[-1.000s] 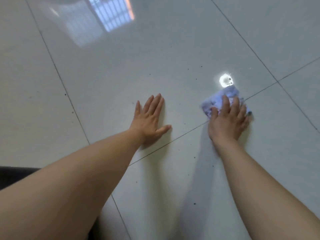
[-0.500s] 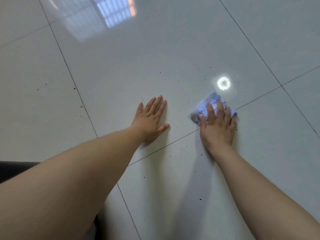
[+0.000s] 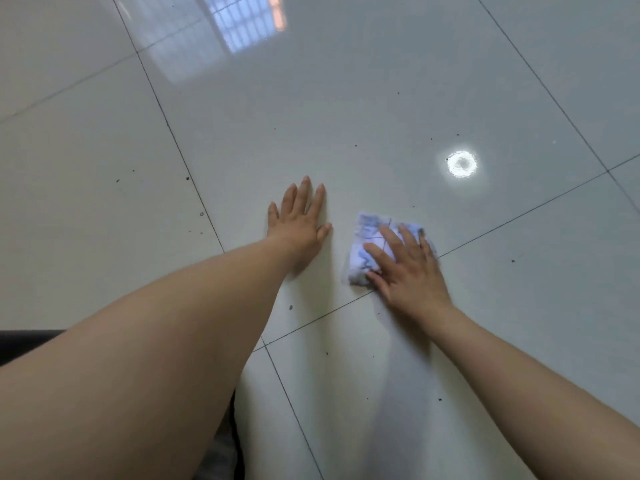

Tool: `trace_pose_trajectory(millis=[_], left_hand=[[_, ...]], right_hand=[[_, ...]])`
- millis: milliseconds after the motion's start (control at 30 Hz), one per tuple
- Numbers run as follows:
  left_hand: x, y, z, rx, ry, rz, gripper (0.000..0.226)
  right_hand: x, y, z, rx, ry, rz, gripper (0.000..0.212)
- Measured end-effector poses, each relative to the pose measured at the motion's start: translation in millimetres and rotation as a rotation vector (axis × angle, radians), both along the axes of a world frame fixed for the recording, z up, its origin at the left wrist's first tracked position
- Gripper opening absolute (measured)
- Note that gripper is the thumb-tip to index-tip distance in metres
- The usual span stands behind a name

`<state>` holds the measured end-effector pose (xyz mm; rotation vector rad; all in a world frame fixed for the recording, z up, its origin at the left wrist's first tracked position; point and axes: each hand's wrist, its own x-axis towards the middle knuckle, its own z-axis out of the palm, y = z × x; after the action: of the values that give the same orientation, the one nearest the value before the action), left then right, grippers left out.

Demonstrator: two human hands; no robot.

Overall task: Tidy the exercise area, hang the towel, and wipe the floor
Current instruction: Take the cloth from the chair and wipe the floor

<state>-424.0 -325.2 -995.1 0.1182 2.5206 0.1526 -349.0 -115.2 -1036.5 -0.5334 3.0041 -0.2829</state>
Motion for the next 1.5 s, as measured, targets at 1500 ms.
trace_pose_trajectory(millis=[1500], left_hand=[[-18.3,-0.5,-3.9,0.023,0.185,0.348,0.055]], right_hand=[[-120.9,-50.7,23.9,-0.033,-0.244,-0.145,0.055]])
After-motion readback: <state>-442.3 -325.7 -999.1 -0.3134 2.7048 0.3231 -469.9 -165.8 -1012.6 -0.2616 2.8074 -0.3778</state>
